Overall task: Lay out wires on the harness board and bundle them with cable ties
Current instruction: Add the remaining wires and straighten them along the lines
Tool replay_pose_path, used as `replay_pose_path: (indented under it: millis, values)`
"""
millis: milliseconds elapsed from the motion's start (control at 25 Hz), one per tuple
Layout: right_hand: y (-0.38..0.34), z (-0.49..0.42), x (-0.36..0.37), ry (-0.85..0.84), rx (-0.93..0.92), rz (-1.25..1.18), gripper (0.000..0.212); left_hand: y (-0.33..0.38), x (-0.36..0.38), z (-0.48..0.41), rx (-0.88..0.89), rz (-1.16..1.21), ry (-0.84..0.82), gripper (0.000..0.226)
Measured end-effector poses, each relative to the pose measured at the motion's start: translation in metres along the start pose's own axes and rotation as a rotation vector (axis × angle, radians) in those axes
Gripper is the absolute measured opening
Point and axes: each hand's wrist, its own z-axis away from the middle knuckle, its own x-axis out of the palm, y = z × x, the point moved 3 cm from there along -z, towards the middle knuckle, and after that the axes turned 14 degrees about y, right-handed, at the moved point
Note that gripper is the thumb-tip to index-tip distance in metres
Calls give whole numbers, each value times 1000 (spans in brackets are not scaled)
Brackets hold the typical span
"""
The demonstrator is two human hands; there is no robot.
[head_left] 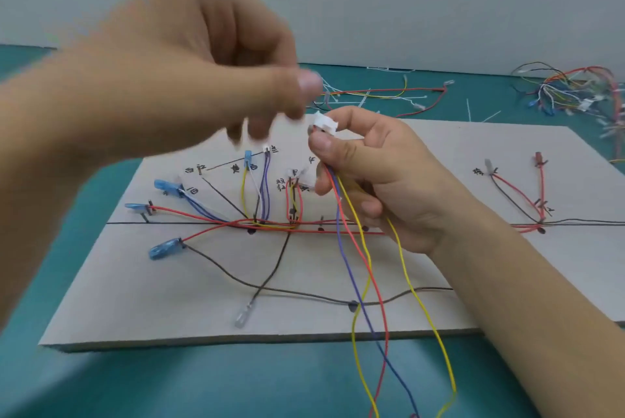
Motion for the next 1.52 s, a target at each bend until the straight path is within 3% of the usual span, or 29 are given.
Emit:
replay_pose_path:
  millis: [160,360,600,840,1040,1200,1360,1520]
  values:
    - [0,1,-1,43,-70,74,18,-15,26,19,-147,99,28,18]
    - [2,3,-1,133,-139,205,21,-24,42,44,-206,144,-23,13]
    - [-2,3,0,120,-78,172,12,-23,29,24,-365,65,-211,27]
    - [0,5,0,91,16,211,12,-35,44,54,-448,337,-28,21]
    - [-1,7,1,-63,180,71,21,-29,46,60,-557,593,-49,13]
    - [-1,8,0,-113,180,57,10,-26,44,61,-604,736,-120,13]
    - [2,7,-1,-58,142,93,5,-27,45,61,-645,706,-110,13]
    - [2,6,-3,22,31,202,10,-28,45,62,-573,445,9,12]
